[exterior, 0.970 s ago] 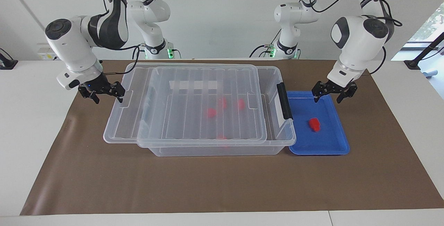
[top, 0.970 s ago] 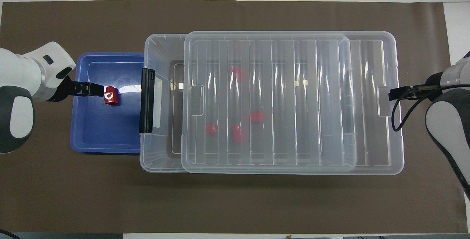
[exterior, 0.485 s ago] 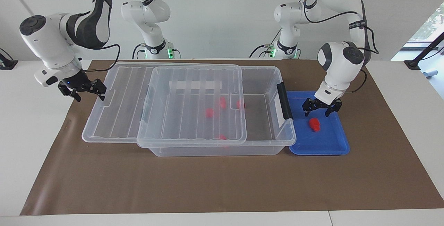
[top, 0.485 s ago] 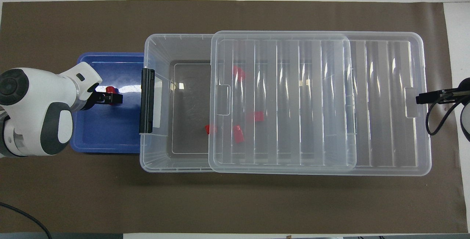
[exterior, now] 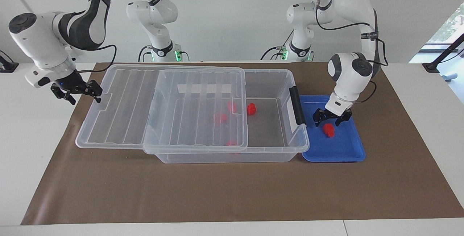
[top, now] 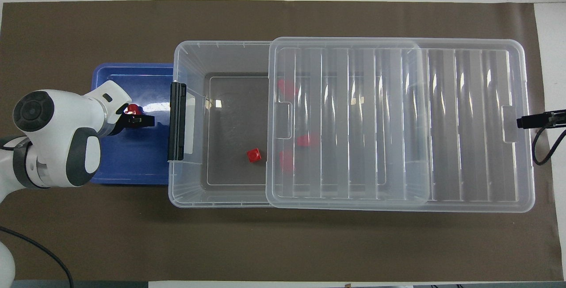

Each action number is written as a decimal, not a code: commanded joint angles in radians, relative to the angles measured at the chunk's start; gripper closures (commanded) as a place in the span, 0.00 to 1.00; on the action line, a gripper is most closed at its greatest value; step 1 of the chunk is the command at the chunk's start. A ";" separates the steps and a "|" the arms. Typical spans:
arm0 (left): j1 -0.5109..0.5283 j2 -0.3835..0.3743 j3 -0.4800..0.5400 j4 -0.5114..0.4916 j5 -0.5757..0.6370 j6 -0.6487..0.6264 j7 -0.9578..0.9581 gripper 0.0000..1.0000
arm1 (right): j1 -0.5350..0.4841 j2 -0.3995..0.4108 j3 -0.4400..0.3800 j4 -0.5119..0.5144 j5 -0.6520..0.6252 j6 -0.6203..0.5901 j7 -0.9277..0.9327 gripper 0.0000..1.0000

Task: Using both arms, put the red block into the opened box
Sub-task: 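Slide the lid with the right gripper while the left gripper reaches the block, then grasp the red block on the blue tray with the left gripper, then carry the red block with the left gripper into the opened box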

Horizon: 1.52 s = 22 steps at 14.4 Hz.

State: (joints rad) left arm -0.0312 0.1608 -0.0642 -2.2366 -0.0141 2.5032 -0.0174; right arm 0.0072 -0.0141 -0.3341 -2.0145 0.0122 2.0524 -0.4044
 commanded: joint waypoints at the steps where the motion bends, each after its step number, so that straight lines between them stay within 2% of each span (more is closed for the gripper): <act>1: 0.011 0.011 -0.005 -0.012 -0.018 0.071 -0.006 0.05 | -0.012 -0.006 -0.020 -0.003 0.000 0.022 -0.057 0.00; 2: 0.013 0.011 -0.005 -0.012 -0.018 0.080 -0.007 0.24 | -0.012 -0.006 -0.025 -0.004 0.000 0.023 -0.062 0.00; 3: 0.013 0.011 -0.005 -0.014 -0.018 0.080 -0.016 0.56 | -0.012 -0.006 -0.025 -0.004 -0.001 0.029 -0.066 0.00; 4: 0.014 0.011 -0.005 -0.015 -0.018 0.079 -0.027 0.83 | -0.012 -0.006 -0.026 -0.007 -0.001 0.034 -0.068 0.00; 5: 0.014 0.011 -0.003 -0.015 -0.018 0.069 -0.033 1.00 | -0.013 -0.006 -0.026 -0.007 -0.005 0.035 -0.070 0.00; 8: 0.008 0.006 -0.003 -0.005 -0.018 0.071 -0.064 1.00 | -0.010 -0.006 -0.042 -0.007 -0.008 0.035 -0.070 0.00; 10: 0.008 -0.041 -0.005 0.003 -0.018 0.050 -0.064 1.00 | -0.010 -0.004 -0.043 -0.006 -0.009 0.035 -0.070 0.00; 12: -0.001 -0.116 -0.005 0.031 -0.018 -0.054 -0.065 1.00 | -0.009 -0.004 -0.045 0.008 -0.009 0.019 -0.073 0.00; 14: -0.007 -0.180 -0.014 0.112 -0.018 -0.240 -0.068 1.00 | 0.007 0.003 -0.040 0.051 -0.008 -0.039 -0.065 0.00; 16: -0.050 -0.220 -0.016 0.207 -0.017 -0.398 -0.073 1.00 | 0.055 0.019 -0.031 0.138 -0.006 -0.142 -0.035 0.00; 18: -0.116 -0.215 -0.023 0.309 -0.017 -0.496 -0.160 1.00 | 0.088 0.010 -0.026 0.177 -0.005 -0.198 0.054 0.00; 19: -0.157 -0.207 -0.023 0.340 -0.014 -0.509 -0.223 1.00 | 0.103 0.005 -0.008 0.195 -0.003 -0.222 0.084 0.00; 22: -0.274 -0.201 -0.023 0.339 -0.010 -0.471 -0.303 1.00 | 0.103 -0.003 0.049 0.287 0.008 -0.325 0.185 0.00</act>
State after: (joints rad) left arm -0.2445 -0.0733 -0.0985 -1.9180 -0.0166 2.0269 -0.2829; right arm 0.1197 -0.0155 -0.3121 -1.7908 0.0112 1.7937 -0.2733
